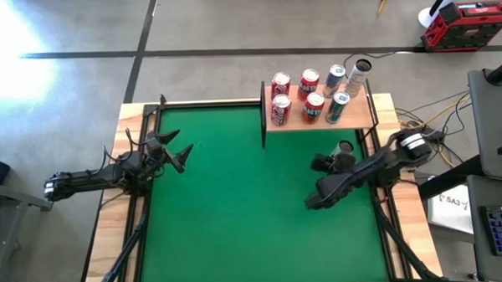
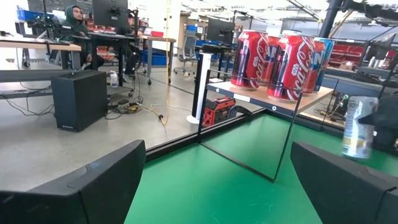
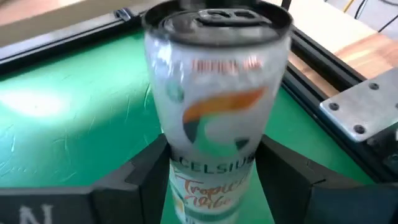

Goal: Place canned beverage on shelf
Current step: Put the white yellow soda can on the shelf aligned with the other white yellow soda can

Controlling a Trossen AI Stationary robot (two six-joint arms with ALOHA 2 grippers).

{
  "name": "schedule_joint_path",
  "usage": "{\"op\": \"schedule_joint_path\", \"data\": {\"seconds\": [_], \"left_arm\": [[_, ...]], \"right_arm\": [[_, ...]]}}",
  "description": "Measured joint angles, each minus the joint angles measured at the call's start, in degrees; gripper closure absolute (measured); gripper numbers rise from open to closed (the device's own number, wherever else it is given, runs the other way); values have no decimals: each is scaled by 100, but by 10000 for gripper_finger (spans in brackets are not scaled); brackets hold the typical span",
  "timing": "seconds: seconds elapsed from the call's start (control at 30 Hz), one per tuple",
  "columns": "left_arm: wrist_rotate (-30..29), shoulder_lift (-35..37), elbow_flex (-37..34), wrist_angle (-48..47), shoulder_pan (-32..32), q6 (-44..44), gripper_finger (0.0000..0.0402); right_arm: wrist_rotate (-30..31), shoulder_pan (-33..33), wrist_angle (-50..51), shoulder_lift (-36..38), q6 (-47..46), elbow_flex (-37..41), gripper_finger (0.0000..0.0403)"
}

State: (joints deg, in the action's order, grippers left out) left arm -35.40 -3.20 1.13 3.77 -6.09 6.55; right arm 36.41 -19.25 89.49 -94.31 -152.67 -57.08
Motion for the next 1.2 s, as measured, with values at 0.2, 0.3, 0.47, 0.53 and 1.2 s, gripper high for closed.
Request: {"op": "schedule_joint_path", "data": {"seconds": [0.2,0.3,0.47,0.53,1.2], "left_arm": [[0,0,-1,-1,-2,0,15],[2,0,-1,0,0,0,15],[2,0,0,0,-1,0,15],[2,0,0,0,-1,0,15],[1,0,0,0,-2,0,15]], "right_arm": [[9,13,48,788,589,9,214],[133,13,76,1092,755,9,224],[49,13,59,1218,878,9,269],[-28,13,56,1177,931,9,289],[-468,39,-217,662,1319,11,120]]}}
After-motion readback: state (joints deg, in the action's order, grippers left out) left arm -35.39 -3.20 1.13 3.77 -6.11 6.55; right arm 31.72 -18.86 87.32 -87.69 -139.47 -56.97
